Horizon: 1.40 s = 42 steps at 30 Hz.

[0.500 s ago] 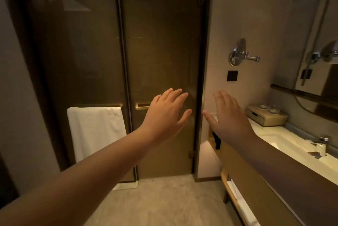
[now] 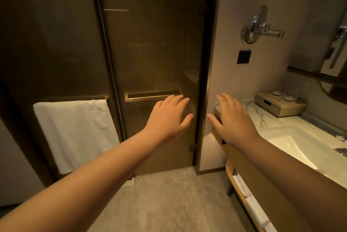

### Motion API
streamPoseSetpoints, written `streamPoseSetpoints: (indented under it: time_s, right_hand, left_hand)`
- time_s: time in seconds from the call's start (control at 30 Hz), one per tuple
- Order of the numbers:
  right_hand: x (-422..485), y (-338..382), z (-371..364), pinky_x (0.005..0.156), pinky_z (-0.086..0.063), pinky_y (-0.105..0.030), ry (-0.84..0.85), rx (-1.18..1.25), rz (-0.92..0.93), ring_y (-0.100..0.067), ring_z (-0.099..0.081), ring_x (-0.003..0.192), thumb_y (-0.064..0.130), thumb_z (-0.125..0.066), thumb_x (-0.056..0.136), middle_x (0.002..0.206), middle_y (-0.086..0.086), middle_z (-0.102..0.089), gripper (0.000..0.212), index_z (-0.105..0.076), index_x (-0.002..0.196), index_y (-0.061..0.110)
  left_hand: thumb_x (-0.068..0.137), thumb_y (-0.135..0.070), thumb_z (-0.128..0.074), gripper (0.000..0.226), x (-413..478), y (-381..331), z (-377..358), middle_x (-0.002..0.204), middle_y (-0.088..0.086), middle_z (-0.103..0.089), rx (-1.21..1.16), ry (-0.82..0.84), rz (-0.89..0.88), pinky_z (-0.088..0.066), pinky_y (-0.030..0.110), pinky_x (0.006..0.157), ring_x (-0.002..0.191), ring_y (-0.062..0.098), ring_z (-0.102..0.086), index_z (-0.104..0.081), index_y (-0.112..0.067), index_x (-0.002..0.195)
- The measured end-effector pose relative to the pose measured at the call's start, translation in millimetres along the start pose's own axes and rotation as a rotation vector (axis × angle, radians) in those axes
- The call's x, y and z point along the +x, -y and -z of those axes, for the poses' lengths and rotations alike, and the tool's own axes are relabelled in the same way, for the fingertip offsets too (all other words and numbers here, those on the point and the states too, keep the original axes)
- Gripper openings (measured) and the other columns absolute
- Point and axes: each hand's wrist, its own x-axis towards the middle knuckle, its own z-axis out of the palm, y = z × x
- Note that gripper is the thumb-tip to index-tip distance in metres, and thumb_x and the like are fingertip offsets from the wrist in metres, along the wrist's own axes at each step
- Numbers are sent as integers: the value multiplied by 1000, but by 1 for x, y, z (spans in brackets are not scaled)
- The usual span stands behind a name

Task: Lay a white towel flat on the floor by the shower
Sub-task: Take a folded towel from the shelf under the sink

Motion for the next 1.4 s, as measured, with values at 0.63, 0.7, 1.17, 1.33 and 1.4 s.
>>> streamPoseSetpoints:
  time_s: [0.63, 0.7, 1.17, 1.33, 1.4]
  right_hand:
    - [61, -157, -227, 114, -18, -38, 165, -15, -180, -23, -15, 144, 49, -48, 91, 157, -6, -16, 72, -17, 148, 17]
    - [62, -183, -251, 115, -16, -39, 194, -13, -200, -22, -13, 144, 50, -48, 90, 158, -6, -14, 75, -14, 149, 18]
    - [33, -327, -451, 113, -23, -39, 486, 107, -196, -29, -20, 142, 46, -51, 89, 155, -15, -20, 75, -19, 147, 9]
    - [13, -354, -527, 109, -22, -37, 504, 122, -295, -28, -26, 139, 57, -34, 89, 153, -15, -25, 75, -17, 148, 13]
    - [6, -362, -557, 106, -24, -33, 498, 99, -325, -31, -38, 134, 49, -45, 90, 147, -18, -36, 71, -27, 145, 8]
  left_hand:
    - [92, -52, -27, 64, 114, 20, -278, 156, 5, -24, -64, 306, -45, -20, 47, 113, 144, 25, -17, -20, -21, 148]
    - [93, -51, -29, 64, 122, 8, -309, 157, 5, -22, -66, 325, -40, -17, 47, 113, 144, 25, -14, -19, -21, 149]
    - [94, -50, -21, 65, 114, -42, -562, 157, 7, -21, -76, 618, 54, -17, 47, 113, 144, 26, -14, -15, -18, 150]
    - [94, -49, -25, 65, 102, -32, -651, 158, 8, -17, -58, 676, 4, -16, 47, 112, 145, 26, -12, -12, -18, 150]
    - [94, -48, -31, 65, 97, -29, -686, 157, 9, -20, -78, 679, -11, -18, 48, 112, 145, 27, -14, -17, -17, 150]
